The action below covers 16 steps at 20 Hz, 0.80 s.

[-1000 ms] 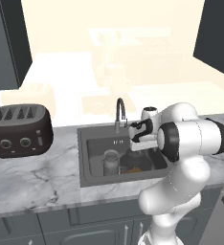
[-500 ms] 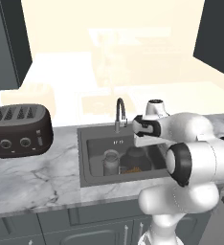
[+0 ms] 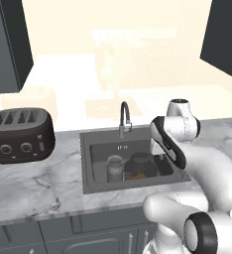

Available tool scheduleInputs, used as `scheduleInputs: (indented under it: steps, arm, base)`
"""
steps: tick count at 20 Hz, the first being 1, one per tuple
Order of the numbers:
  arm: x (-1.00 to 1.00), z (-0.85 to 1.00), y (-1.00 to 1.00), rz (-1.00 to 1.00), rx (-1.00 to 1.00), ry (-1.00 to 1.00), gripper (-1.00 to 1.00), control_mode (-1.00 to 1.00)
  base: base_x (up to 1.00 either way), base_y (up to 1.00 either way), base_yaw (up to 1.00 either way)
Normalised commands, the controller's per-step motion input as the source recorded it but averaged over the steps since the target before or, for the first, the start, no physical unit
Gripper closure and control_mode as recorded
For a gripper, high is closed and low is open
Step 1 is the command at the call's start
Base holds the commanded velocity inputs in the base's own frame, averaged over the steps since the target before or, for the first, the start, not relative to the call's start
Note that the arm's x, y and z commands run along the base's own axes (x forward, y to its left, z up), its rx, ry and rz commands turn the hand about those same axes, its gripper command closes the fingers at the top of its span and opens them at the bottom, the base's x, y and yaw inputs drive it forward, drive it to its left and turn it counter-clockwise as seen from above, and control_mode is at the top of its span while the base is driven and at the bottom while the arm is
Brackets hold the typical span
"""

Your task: Pick the jar and bowl and place them in the sink. Then turn on the water.

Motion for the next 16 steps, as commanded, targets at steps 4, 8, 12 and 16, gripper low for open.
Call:
scheduleInputs:
  steps: [4,8,12,16]
  arm:
    - [-1.0,0.73,0.0,-0.03,0.0,-0.08,-1.0,-1.0]
    - [-1.0,0.86,0.0,-0.01,0.0,-0.07,-1.0,-1.0]
    - [-0.84,0.93,0.02,-0.02,0.0,-0.07,-1.0,-1.0]
    - [-0.39,0.94,0.18,-0.02,0.0,-0.1,-1.0,-1.0]
  base:
    - [0.0,0.0,0.0]
    - [0.0,0.0,0.0]
    - [0.0,0.0,0.0]
    - [0.0,0.0,0.0]
